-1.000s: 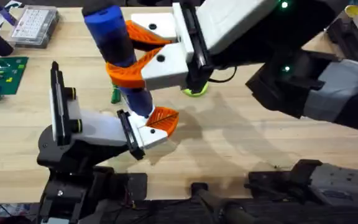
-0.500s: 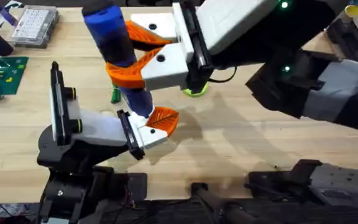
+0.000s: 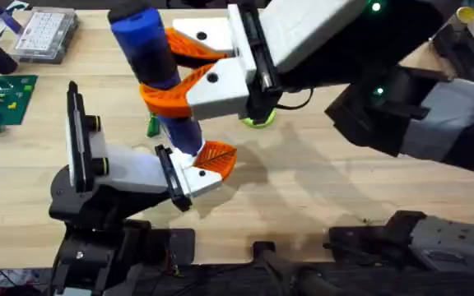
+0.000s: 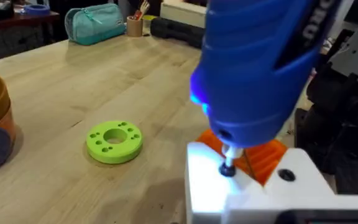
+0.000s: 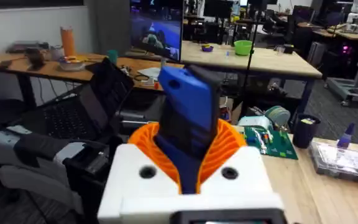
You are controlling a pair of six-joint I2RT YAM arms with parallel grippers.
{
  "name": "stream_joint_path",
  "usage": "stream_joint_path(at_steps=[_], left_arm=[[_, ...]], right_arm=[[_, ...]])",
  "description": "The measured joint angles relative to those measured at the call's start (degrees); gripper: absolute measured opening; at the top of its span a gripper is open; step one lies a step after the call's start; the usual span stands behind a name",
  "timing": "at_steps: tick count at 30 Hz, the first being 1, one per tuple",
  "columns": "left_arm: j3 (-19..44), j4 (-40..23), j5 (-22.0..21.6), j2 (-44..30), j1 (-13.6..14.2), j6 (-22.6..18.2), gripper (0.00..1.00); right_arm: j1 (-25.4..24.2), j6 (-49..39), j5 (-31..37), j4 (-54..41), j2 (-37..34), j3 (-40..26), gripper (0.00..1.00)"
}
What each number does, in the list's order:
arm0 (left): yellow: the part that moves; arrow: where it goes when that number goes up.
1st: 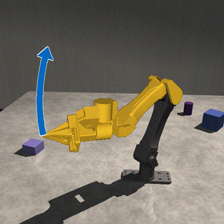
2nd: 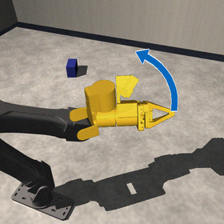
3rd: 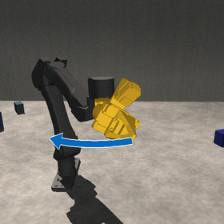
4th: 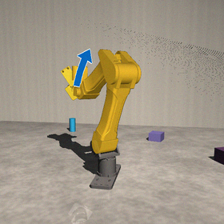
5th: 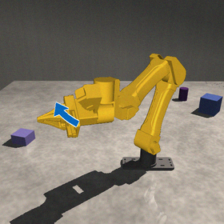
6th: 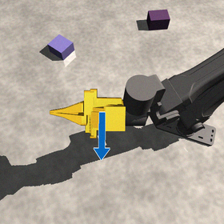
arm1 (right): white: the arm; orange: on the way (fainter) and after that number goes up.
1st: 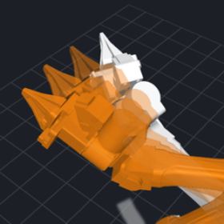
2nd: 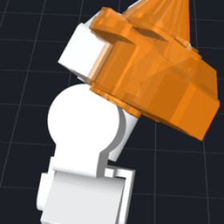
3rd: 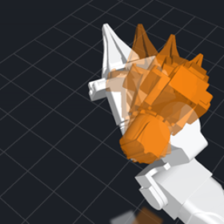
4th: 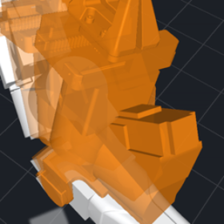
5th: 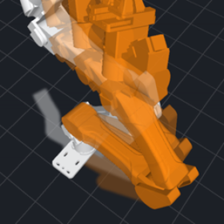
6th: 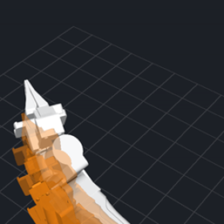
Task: Pick up the gripper from the table and insert it into the empty holder that is missing its gripper. Then pick up a screw, insert it into the mounting hole, and use the screwdriver to tighten it. Finally, clean up the table by picking up the vegetable and placing it into the bucket.
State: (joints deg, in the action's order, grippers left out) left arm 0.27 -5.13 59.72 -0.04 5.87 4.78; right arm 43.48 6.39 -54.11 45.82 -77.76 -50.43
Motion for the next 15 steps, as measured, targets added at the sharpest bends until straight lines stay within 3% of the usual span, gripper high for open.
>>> stream_joint_path(at_steps=[15], left_arm=[[0.0, 0.0, 0.0, 0.0, 0.0, 0.0, 0.016]], right_arm=[[0.0, -0.4, 0.0, -1.5, 0.0, -0.2, 0.094]])
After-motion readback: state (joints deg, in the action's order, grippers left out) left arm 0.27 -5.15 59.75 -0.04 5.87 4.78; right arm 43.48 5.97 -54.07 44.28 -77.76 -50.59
